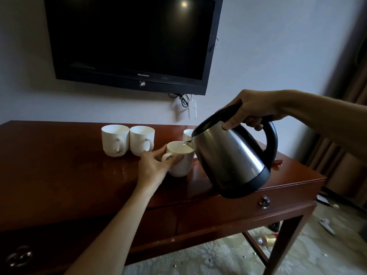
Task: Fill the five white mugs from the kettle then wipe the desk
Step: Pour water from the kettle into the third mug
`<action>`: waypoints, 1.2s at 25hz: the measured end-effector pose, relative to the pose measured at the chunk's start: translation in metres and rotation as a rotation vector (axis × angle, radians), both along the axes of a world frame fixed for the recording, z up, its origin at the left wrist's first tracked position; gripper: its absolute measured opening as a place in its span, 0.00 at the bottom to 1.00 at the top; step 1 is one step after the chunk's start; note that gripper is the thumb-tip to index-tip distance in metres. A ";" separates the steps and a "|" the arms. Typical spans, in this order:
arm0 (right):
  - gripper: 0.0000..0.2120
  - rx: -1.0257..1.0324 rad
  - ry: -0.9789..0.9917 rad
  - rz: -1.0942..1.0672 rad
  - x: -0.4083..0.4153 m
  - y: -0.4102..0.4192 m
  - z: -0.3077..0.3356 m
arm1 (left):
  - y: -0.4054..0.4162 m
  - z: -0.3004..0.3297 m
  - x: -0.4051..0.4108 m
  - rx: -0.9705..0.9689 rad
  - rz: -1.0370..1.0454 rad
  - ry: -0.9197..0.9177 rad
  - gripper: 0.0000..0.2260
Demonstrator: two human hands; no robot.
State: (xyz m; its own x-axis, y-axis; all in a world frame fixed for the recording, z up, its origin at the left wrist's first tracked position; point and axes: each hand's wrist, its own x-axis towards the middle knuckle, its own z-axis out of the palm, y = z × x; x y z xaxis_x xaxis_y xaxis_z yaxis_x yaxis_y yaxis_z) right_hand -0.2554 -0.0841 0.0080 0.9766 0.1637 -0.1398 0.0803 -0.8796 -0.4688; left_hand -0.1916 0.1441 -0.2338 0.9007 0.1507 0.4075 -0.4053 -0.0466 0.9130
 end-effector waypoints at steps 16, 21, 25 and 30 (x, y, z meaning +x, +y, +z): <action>0.17 -0.045 0.041 -0.008 -0.001 0.001 0.004 | -0.001 0.001 -0.001 0.003 0.015 -0.014 0.42; 0.15 -0.038 0.051 -0.003 -0.001 0.002 0.003 | -0.002 0.000 0.002 -0.009 0.013 -0.009 0.42; 0.22 -0.047 0.041 -0.015 -0.002 0.002 0.004 | -0.001 0.001 -0.001 -0.002 0.018 -0.009 0.41; 0.23 -0.038 0.050 -0.014 0.000 0.002 0.003 | -0.001 0.002 -0.002 0.030 0.034 0.004 0.42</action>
State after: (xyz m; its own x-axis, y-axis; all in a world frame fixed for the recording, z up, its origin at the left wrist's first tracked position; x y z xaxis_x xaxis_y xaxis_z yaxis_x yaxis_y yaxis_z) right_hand -0.2558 -0.0817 0.0114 0.9704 0.1435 -0.1943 0.0450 -0.8978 -0.4380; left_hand -0.1932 0.1427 -0.2320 0.8968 0.1691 0.4088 -0.3995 -0.0873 0.9126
